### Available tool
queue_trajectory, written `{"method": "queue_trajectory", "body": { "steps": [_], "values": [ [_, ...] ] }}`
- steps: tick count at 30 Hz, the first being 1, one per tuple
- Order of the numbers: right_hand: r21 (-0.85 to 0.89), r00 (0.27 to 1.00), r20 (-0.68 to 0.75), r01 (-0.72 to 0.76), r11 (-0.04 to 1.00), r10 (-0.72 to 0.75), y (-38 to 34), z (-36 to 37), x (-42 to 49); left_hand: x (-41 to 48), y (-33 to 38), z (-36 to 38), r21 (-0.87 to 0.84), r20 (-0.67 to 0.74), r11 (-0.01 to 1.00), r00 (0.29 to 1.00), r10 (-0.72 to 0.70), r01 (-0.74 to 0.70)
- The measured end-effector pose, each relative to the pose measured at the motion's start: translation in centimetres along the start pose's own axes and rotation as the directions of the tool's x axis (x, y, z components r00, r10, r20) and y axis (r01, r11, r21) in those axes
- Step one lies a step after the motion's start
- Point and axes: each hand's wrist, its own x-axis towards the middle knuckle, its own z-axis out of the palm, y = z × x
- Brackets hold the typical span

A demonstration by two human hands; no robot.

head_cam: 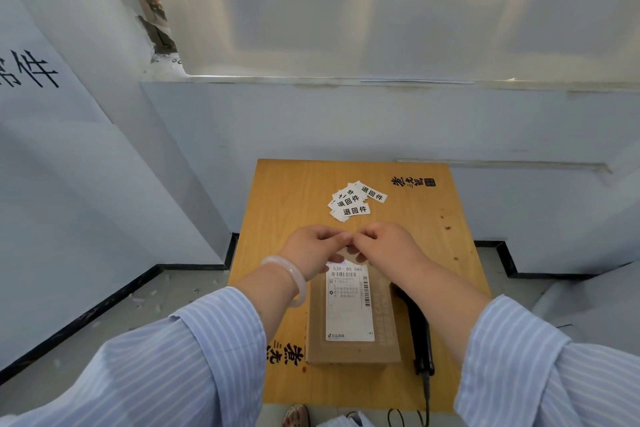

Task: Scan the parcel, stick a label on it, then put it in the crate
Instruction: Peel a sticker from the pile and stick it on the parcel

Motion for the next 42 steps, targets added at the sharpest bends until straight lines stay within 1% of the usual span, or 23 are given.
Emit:
{"method": "queue_trajectory", "body": {
  "steps": [1,3,5,9,13,15,17,20,22,25,27,29,32,34,36,39,42],
  "values": [
    [0.013,1.0,-0.012,0.004,1.0,-0.004,0.1,0.0,-0.1,0.1,-0.1,-0.1,-0.023,-0.025,1.0,1.0,-0.007,0.007],
    [0.029,0.996,-0.089,0.007,1.0,-0.005,0.6,-0.2,0.0,0.5,-0.3,-0.3,-0.079,-0.073,0.996,0.996,-0.042,0.036],
    [0.058,0.986,-0.16,-0.03,0.998,0.039,1.4,-0.6,0.1,0.8,-0.5,-0.4,-0.139,-0.091,0.988,0.992,-0.084,0.071],
    [0.16,0.976,-0.116,-0.164,0.973,0.183,2.9,-0.9,1.0,1.6,-0.8,-0.2,-0.177,-0.084,0.98,0.99,-0.109,0.093],
    [0.168,0.966,-0.118,-0.208,0.963,0.229,3.9,-0.9,1.8,2.7,-1.5,0.3,-0.185,-0.078,0.977,0.989,-0.126,0.11],
    [0.173,0.964,-0.115,-0.22,0.96,0.242,4.4,-0.7,2.3,3.3,-1.9,0.5,-0.137,-0.092,0.985,0.988,-0.121,0.108],
    [0.175,0.96,-0.114,-0.236,0.956,0.257,5.0,-0.5,2.8,3.8,-2.3,0.5,-0.042,-0.122,0.995,0.988,-0.099,0.094],
    [0.141,0.953,-0.123,-0.259,0.956,0.277,5.8,-0.2,3.6,5.0,-2.9,0.5,0.187,-0.148,0.98,0.988,-0.037,0.065],
    [0.12,0.952,-0.132,-0.262,0.958,0.277,6.2,0.1,3.9,5.7,-3.2,0.4,0.353,-0.13,0.934,0.992,-0.005,0.051],
    [0.085,0.952,-0.157,-0.253,0.964,0.263,6.4,0.5,4.3,6.7,-3.7,0.6,0.53,-0.116,0.847,0.993,0.021,0.044],
    [0.034,0.951,-0.173,-0.256,0.966,0.257,6.6,0.8,4.6,7.0,-3.8,0.8,0.654,-0.1,0.755,0.994,0.041,0.035],
    [-0.017,0.951,-0.19,-0.253,0.967,0.245,6.8,1.0,4.8,7.3,-3.8,1.1,0.733,-0.087,0.68,0.993,0.077,0.011],
    [-0.081,0.952,-0.207,-0.245,0.966,0.224,6.8,1.4,5.1,7.6,-3.8,1.4,0.78,-0.091,0.626,0.99,0.11,0.002],
    [-0.095,0.949,-0.223,-0.25,0.963,0.225,7.0,1.6,5.2,7.7,-3.9,1.4,0.793,-0.098,0.609,0.988,0.117,0.007],
    [-0.042,0.933,-0.241,-0.284,0.958,0.266,7.4,1.5,5.4,7.8,-4.1,1.2,0.771,-0.117,0.636,0.987,0.113,0.019],
    [0.005,0.918,-0.212,-0.343,0.939,0.336,8.0,1.0,5.5,8.1,-4.4,0.7,0.687,-0.148,0.725,0.986,0.072,0.05],
    [0.036,0.912,-0.175,-0.371,0.928,0.372,8.1,1.1,5.6,8.1,-4.9,0.6,0.665,-0.143,0.746,0.987,0.076,0.039]
  ]
}}
